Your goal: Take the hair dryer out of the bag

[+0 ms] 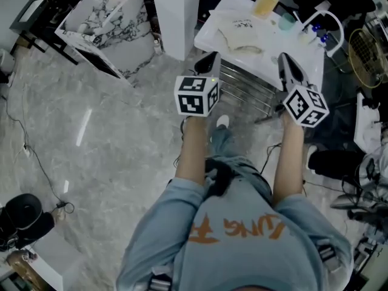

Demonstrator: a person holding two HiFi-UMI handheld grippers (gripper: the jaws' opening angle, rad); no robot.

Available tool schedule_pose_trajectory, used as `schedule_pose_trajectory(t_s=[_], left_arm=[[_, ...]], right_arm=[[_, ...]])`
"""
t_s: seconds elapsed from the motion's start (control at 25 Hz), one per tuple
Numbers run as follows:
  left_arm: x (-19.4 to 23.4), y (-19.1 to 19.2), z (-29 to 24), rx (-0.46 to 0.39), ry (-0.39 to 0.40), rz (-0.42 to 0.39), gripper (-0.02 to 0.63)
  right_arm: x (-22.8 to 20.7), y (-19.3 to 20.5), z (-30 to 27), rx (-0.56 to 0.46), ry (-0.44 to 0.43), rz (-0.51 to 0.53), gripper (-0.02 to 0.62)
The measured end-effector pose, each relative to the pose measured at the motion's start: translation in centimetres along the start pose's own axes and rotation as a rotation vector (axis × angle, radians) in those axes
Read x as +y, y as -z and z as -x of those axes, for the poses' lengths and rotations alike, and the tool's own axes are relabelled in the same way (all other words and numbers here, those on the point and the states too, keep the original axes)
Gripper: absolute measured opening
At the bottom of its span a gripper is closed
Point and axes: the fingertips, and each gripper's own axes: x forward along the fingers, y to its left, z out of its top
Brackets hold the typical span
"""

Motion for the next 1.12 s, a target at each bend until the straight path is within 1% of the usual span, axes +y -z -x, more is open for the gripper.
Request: schedule_pose_trajectory(t_s=[0.12, 0.2, 0.32, 0.48, 0.6, 0.72, 0.8, 0.92, 1.12], left_arm=[[1.4, 0.8, -1.8, 0.041, -0.023, 0.002, 0.003], [1.5, 1.5, -3.8, 0.081, -0.023, -0.01, 0.003], [0.9, 2.7, -7.7, 0.151, 0.004, -0.051, 0.003], [-0.1, 4.7, -13.1, 0.229, 0.065, -0.091, 0.003], [-0.3, 6.7, -16.7, 0.306, 0.088, -0.114, 0.003], [-0.5, 7.7, -19.8, 0.336, 0.086, -0.114, 0.003], [-0.8, 7.7, -21.7, 0.342, 0.081, -0.136, 0.003], [-0.7, 7.8, -23.7, 0.375, 0.067, -0.194, 0.003], [0.8, 10.6, -24.5, 0.509, 0.034, -0.275, 0.003]], right_arm=[[-0.1, -0.2, -2.8, -0.015, -0.044, -0.018, -0.003], [-1.2, -0.3, -4.6, -0.012, -0.053, -0.032, -0.003], [-4.4, 0.6, -7.3, 0.018, -0.034, -0.072, -0.003], [-9.4, 3.1, -10.4, 0.07, -0.005, -0.119, -0.003], [-13.0, 5.0, -12.2, 0.098, 0.006, -0.148, -0.003], [-16.7, 6.0, -13.7, 0.1, 0.029, -0.18, -0.003], [-18.7, 6.2, -14.8, 0.094, 0.036, -0.198, -0.003], [-19.9, 6.4, -16.7, 0.097, 0.021, -0.205, -0.003], [-18.4, 8.6, -18.5, 0.146, -0.063, -0.188, -0.002]])
